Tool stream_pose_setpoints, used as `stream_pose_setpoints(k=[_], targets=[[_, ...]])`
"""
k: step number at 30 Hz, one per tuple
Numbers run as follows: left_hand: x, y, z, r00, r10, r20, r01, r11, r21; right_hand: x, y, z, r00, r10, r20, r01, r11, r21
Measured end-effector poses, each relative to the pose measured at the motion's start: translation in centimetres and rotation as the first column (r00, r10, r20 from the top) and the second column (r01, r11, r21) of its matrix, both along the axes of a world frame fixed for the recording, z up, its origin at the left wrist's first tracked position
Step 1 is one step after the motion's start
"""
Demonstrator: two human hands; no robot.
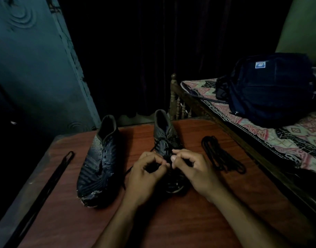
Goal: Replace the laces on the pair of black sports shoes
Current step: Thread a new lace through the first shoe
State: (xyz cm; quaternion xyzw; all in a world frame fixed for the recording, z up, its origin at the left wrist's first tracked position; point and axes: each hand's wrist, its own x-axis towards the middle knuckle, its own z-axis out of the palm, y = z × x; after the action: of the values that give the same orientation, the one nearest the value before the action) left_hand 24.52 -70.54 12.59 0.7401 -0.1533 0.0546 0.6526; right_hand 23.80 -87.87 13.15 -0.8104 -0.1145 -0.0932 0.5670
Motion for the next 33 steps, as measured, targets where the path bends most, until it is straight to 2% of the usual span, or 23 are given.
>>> stream_pose_setpoints(k=[4, 8, 11, 15, 20, 25, 33], targets=[[-0.5, 0.1, 0.2, 0.983, -0.184, -0.001, 0.184, 0.983, 0.021, 0.0, 0.4, -0.2, 0.993, -0.114, -0.038, 0.115, 0.993, 0.024], [-0.5, 0.2, 0.1, 0.97, -0.241, 0.01, 0.24, 0.969, 0.066, 0.0, 0.2, 0.0, 0.993, -0.115, -0.016, 0.115, 0.993, -0.021], [-0.4, 0.0, 0.0, 0.989, -0.147, 0.019, 0.145, 0.988, 0.05, -0.3, 0.0, 0.3, 0.997, -0.057, 0.046, 0.06, 0.995, -0.077], [0.0, -0.1, -0.8, 0.998, 0.046, -0.045, -0.047, 0.999, -0.026, -0.3, -0.3, -0.1, 0.999, 0.011, 0.031, -0.009, 0.997, -0.08], [0.0, -0.3, -0.8, 0.99, 0.069, 0.122, -0.092, 0.977, 0.193, 0.0, -0.5, 0.2, 0.968, 0.24, 0.071, -0.234, 0.968, -0.087], [-0.3, -0.2, -0.7, 0.971, 0.178, 0.161, -0.209, 0.957, 0.204, 0.2, -1.1, 0.6, 0.922, 0.384, 0.054, -0.383, 0.923, -0.038], [-0.3, -0.3, -0.5, 0.958, 0.197, 0.207, -0.244, 0.942, 0.23, 0.1, -1.2, 0.9, 0.882, 0.471, -0.001, -0.471, 0.882, 0.001]])
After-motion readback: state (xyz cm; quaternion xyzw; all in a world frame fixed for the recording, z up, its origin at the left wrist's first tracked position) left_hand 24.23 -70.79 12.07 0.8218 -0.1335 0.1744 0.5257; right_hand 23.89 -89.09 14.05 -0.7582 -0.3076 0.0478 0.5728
